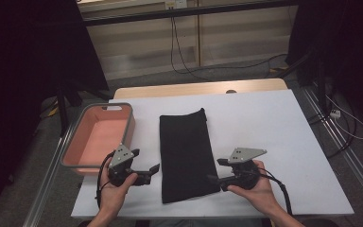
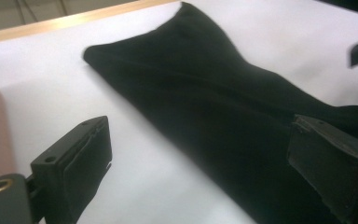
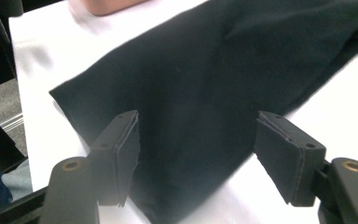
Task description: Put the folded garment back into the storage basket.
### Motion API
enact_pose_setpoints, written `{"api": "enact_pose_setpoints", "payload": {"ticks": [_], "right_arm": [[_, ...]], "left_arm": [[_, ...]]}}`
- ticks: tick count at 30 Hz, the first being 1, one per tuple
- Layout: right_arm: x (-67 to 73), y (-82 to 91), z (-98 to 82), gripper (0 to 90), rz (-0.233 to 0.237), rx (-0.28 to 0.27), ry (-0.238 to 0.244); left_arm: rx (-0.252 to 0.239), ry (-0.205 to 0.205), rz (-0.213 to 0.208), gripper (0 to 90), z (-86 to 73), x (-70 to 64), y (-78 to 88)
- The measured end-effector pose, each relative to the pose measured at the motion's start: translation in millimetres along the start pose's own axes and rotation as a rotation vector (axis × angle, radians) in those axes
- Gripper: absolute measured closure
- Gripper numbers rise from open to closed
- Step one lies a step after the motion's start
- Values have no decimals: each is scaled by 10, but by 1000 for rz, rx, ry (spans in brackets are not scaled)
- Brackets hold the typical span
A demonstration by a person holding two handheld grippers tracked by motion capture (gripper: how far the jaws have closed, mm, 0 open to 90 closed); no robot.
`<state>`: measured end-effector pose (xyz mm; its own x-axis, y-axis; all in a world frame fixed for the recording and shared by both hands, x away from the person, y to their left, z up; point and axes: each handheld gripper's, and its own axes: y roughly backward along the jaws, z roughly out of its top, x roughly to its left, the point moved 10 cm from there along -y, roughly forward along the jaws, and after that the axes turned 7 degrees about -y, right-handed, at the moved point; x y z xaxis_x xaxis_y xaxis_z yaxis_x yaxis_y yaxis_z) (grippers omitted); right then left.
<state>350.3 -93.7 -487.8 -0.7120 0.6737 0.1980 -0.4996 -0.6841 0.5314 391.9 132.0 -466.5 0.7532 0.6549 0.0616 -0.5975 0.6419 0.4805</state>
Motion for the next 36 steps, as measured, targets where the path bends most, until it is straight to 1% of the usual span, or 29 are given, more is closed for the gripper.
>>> {"api": "enact_pose_setpoints", "payload": {"ticks": [2, 4, 5, 6, 7, 9, 10, 11, 12, 13, 15, 16, 17, 18, 19, 20, 21, 23, 24, 25, 26, 27, 28, 29, 31, 32, 33, 34, 36], "right_arm": [[26, -23, 36, 320, 9, 2, 5], [44, -36, 50, 319, 13, 5, 14], [61, -50, 62, 316, 17, 10, 23], [82, -68, 77, 312, 24, 17, 31], [114, -117, 119, 298, 37, 26, 44], [131, -143, 137, 294, 44, 33, 46], [138, -196, 169, 293, 40, 32, 57], [138, -196, 169, 293, 40, 32, 57], [147, -250, 174, 293, 47, 40, 57], [154, -274, 169, 295, 53, 47, 61], [165, -297, 163, 305, 59, 55, 65], [189, -338, 150, 315, 73, 67, 77], [189, -338, 150, 315, 73, 67, 77], [222, -368, 143, 322, 87, 57, 83], [222, -368, 143, 322, 87, 57, 83], [262, -405, 124, 339, 119, 62, 80], [262, -405, 124, 339, 119, 62, 80], [309, -423, 102, 362, 133, 78, 105], [359, -418, 78, 417, 151, 87, 121], [359, -418, 78, 417, 151, 87, 121], [400, -413, 53, 425, 154, 96, 145], [400, -413, 53, 428, 154, 96, 145], [454, -414, 19, 463, 167, 116, 171], [476, -420, 5, 468, 166, 123, 182], [523, -439, -32, 490, 182, 145, 202], [531, -454, -49, 506, 176, 154, 224], [531, -454, -49, 506, 176, 154, 224], [549, -468, -68, 520, 172, 164, 241], [619, -484, -91, 558, 184, 170, 272]], "left_arm": [[0, -3, -3, 68, -10, -19, -2], [6, -34, 2, 68, -24, -36, -18], [10, -35, -5, 68, -33, -43, -27], [12, -26, -12, 68, -44, -50, -36], [33, -63, -5, 66, -88, -41, -64], [34, -65, -4, 66, -107, -40, -78], [39, -66, -1, 66, -124, -35, -92], [48, -65, -9, 66, -137, -44, -100], [38, -70, -14, 66, -118, -44, -87], [38, -70, -14, 66, -118, -44, -87], [31, -61, -11, 65, -106, -42, -76], [31, -61, -9, 64, -107, -39, -77], [32, -59, -11, 64, -106, -43, -79], [30, -57, -14, 64, -102, -49, -81], [29, -64, -12, 64, -98, -43, -82], [30, -64, -12, 64, -96, -47, -83], [31, -63, -15, 64, -95, -55, -84], [30, -73, -20, 64, -88, -81, -81], [27, -75, -25, 64, -82, -97, -84], [29, -79, -27, 64, -81, -109, -85], [26, -78, -30, 64, -79, -124, -93], [31, -86, -30, 64, -85, -129, -101], [39, -90, -34, 64, -96, -138, -108], [44, -91, -39, 64, -105, -148, -120], [52, -97, -45, 64, -116, -159, -134], [53, -95, -51, 64, -120, -166, -142], [53, -95, -51, 64, -120, -166, -142], [56, -94, -51, 64, -124, -163, -144], [57, -95, -50, 64, -128, -159, -143]]}}
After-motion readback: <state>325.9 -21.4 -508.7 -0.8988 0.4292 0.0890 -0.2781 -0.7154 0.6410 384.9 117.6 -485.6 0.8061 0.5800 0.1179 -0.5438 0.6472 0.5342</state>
